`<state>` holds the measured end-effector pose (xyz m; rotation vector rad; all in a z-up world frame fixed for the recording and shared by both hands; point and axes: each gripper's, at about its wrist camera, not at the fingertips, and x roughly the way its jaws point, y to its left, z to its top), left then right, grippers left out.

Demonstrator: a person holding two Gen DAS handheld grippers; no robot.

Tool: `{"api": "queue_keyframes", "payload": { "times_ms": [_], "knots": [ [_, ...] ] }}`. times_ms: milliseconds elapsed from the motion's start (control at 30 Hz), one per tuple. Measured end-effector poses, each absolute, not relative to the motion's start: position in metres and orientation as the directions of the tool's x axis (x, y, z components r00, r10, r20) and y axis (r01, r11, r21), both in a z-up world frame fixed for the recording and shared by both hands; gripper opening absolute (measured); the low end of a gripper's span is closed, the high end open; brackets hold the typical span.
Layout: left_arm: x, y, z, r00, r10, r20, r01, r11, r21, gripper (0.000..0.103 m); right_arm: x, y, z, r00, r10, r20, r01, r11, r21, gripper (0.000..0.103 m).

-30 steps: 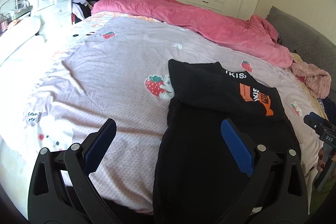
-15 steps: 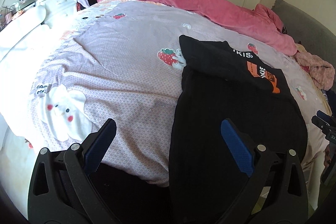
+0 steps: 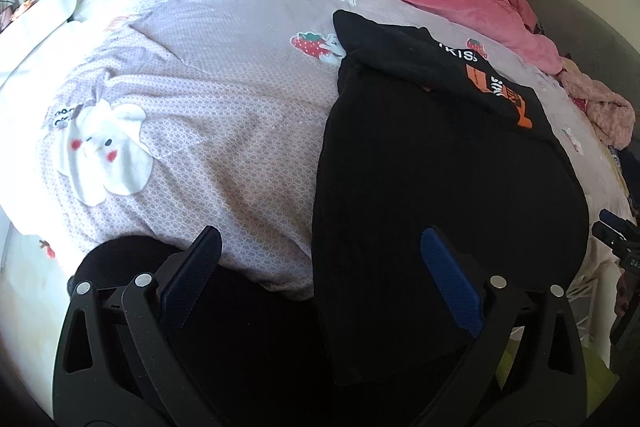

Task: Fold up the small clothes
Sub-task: 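Move both grippers to the hem of the black sweatshirt, then close both grippers on the sweatshirt hem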

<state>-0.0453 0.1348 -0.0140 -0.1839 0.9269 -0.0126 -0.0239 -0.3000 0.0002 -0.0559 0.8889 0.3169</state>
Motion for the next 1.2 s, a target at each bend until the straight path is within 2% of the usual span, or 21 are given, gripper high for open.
{"api": "queue_keyframes", "payload": {
  "times_ms": [367, 567, 700, 767, 800, 833, 867, 933, 1033, 1100, 1133, 1167, 1200],
  "knots": [
    [-0.05, 0.124, -0.031, 0.549, -0.151, -0.822, -0.03, 0.979, -0.2, 0.094, -0.042, -0.305, -0.012, 0.551, 0.22, -0.805, -0.287, 0.956, 0.065, 0.097],
    [-0.05, 0.124, -0.032, 0.552, -0.14, -0.822, -0.035, 0.981, -0.191, 0.092, -0.054, -0.309, -0.025, 0.506, 0.212, -0.836, -0.273, 0.959, 0.077, 0.097],
    [-0.051, 0.125, -0.032, 0.559, -0.135, -0.818, -0.035, 0.982, -0.186, 0.078, -0.061, -0.315, -0.038, 0.447, 0.219, -0.867, -0.251, 0.961, 0.113, 0.096],
    [-0.051, 0.124, -0.03, 0.566, -0.161, -0.808, -0.018, 0.978, -0.208, 0.061, -0.065, -0.319, -0.046, 0.425, 0.221, -0.878, -0.23, 0.964, 0.131, 0.095],
    [-0.051, 0.123, -0.03, 0.567, -0.176, -0.805, -0.011, 0.975, -0.221, 0.048, -0.066, -0.321, -0.049, 0.415, 0.226, -0.881, -0.219, 0.965, 0.144, 0.083],
    [-0.051, 0.122, -0.031, 0.565, -0.196, -0.802, -0.001, 0.971, -0.238, 0.043, -0.066, -0.322, -0.053, 0.404, 0.233, -0.885, -0.211, 0.965, 0.158, 0.075],
    [-0.05, 0.12, -0.033, 0.558, -0.203, -0.805, 0.007, 0.971, -0.24, 0.042, -0.066, -0.323, -0.058, 0.385, 0.246, -0.89, -0.202, 0.963, 0.179, 0.064],
    [-0.049, 0.117, -0.036, 0.549, -0.19, -0.814, 0.011, 0.975, -0.22, 0.041, -0.065, -0.324, -0.064, 0.366, 0.262, -0.893, -0.191, 0.96, 0.204, 0.057],
    [-0.046, 0.115, -0.038, 0.542, -0.184, -0.82, 0.006, 0.977, -0.215, 0.041, -0.066, -0.323, -0.07, 0.374, 0.258, -0.891, -0.181, 0.962, 0.202, 0.039],
    [-0.045, 0.113, -0.039, 0.542, -0.177, -0.822, 0.006, 0.978, -0.207, 0.041, -0.066, -0.323, -0.07, 0.383, 0.252, -0.889, -0.181, 0.964, 0.195, 0.017],
    [-0.044, 0.112, -0.039, 0.543, -0.178, -0.821, 0.008, 0.978, -0.206, 0.039, -0.066, -0.324, -0.069, 0.386, 0.25, -0.888, -0.182, 0.964, 0.192, 0.014],
    [-0.044, 0.112, -0.04, 0.547, -0.18, -0.818, 0.011, 0.978, -0.208, 0.034, -0.067, -0.326, -0.068, 0.388, 0.254, -0.886, -0.184, 0.963, 0.196, 0.009],
    [-0.043, 0.112, -0.042, 0.545, -0.187, -0.817, 0.009, 0.976, -0.218, 0.013, -0.065, -0.329, -0.067, 0.389, 0.261, -0.883, -0.183, 0.962, 0.204, 0.008]
  ]
}}
